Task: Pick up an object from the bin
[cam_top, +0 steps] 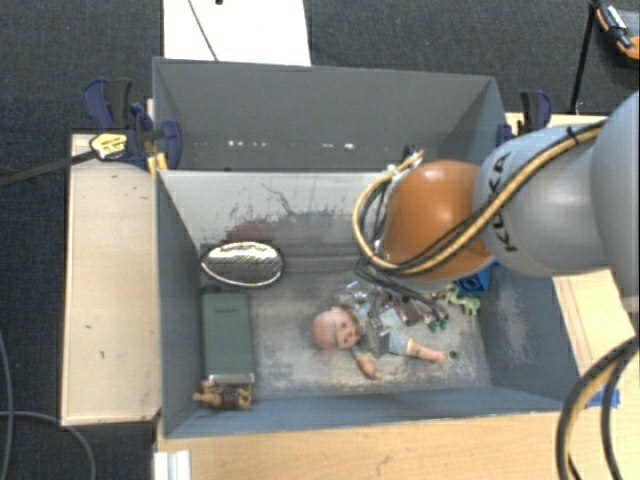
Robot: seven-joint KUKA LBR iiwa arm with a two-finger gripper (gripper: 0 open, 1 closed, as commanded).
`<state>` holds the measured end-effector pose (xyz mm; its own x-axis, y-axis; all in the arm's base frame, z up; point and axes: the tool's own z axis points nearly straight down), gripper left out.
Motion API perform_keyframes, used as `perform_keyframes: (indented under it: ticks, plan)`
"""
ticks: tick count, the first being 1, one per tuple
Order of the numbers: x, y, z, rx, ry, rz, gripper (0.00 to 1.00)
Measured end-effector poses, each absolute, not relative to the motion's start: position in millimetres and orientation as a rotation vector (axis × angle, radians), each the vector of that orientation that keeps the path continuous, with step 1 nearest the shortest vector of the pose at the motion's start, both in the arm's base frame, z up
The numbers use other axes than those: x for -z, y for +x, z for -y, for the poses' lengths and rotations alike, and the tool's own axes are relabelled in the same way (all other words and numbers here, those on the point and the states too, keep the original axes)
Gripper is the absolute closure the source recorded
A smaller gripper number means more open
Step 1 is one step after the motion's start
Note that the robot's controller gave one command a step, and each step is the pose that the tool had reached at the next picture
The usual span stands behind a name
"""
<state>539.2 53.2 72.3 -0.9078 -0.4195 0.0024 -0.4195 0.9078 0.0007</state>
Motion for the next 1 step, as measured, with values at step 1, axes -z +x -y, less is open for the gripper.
perform_keyframes:
  ticks: [1]
  plan:
    - [-73.1, 549.4, -79.0, -0.002, 0.712, 3.065, 1.00]
